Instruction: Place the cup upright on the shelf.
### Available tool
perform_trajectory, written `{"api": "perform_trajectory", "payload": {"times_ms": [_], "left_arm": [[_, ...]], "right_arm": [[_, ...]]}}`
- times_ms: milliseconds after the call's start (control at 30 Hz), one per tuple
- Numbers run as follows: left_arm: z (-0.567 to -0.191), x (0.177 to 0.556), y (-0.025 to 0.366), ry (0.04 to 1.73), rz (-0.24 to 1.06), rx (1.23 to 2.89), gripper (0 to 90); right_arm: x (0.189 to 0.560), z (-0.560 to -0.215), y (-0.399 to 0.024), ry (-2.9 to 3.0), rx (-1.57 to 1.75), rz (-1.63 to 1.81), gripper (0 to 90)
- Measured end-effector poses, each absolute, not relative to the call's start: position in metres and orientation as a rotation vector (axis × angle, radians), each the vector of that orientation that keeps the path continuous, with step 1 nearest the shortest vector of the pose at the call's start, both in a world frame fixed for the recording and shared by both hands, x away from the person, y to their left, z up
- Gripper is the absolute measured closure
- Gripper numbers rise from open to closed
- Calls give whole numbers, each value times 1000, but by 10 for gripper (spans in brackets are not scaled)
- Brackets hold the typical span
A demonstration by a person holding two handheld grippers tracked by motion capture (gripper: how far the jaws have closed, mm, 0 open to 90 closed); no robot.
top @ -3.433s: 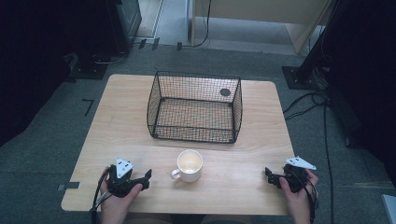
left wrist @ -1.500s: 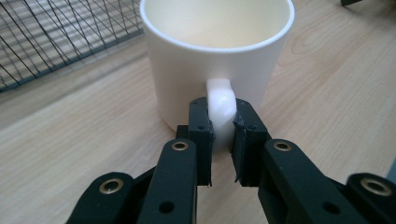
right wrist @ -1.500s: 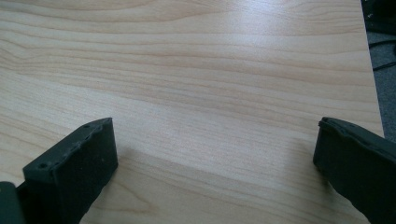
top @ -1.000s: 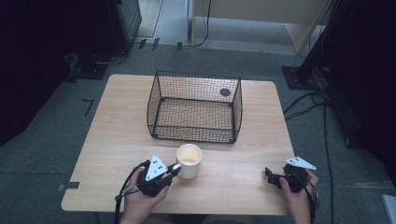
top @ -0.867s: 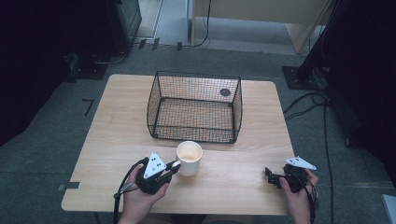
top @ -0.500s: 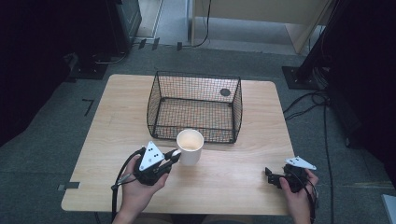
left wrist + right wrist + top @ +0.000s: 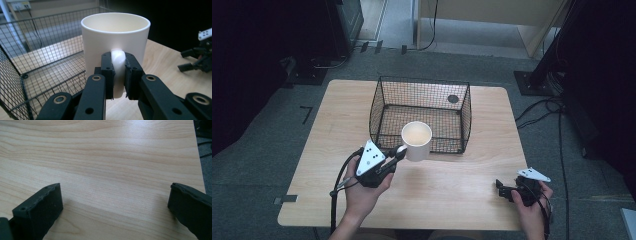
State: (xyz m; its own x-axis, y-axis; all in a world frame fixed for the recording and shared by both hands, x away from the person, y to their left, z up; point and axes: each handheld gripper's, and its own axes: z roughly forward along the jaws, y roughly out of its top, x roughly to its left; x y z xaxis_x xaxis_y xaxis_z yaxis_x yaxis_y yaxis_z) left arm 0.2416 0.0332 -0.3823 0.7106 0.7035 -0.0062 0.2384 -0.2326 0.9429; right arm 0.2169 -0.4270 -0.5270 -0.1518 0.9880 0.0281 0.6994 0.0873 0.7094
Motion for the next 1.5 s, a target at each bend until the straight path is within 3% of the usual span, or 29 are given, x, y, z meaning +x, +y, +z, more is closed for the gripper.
{"api": "perform_trajectory", "payload": {"times_ms": [633,1500], "left_arm": [[-364,298,25,770,595,1691,811],[-395,391,-2,926,569,1777,811]], "right_arm": [[217,-527,-427,1906,1659,822,0],[217,-527,-427,1913,1652,824,0]]}}
